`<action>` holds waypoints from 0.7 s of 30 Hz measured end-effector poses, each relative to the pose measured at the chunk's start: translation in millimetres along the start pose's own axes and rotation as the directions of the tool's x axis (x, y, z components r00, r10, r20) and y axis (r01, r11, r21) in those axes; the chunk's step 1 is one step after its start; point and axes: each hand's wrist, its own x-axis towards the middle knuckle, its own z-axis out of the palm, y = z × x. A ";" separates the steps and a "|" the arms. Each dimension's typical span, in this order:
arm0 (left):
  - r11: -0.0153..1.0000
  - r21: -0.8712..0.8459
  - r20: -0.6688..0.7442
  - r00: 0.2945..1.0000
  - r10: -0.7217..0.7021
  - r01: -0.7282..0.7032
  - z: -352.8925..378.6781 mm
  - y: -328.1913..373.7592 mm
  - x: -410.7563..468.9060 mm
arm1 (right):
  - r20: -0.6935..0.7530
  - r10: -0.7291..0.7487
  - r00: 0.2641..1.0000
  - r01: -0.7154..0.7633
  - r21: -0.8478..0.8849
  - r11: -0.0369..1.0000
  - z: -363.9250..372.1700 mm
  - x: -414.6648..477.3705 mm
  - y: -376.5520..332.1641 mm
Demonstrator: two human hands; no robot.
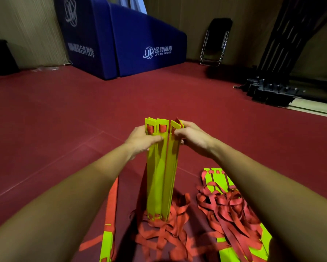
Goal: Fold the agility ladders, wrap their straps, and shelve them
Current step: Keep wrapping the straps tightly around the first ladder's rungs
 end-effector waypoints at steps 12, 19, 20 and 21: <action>0.993 0.092 0.026 0.997 0.074 -0.076 -1.5 4.5 -3.4 | 0.010 -0.038 0.999 0.037 0.040 0.998 2.3 -3.4 -2.3; 0.988 -0.052 0.075 0.986 0.150 -0.147 -9.6 13.3 -5.2 | -0.134 -0.088 0.987 0.106 0.131 0.986 1.3 1.8 -18.1; 0.988 -0.063 0.091 0.984 0.150 -0.144 -9.9 13.2 -6.7 | -0.120 -0.075 0.990 0.091 0.130 0.987 0.7 2.2 -15.9; 0.987 -0.072 0.124 0.981 0.152 -0.143 -9.8 12.0 -8.4 | -0.093 -0.062 0.994 0.073 0.118 0.990 0.2 2.4 -12.8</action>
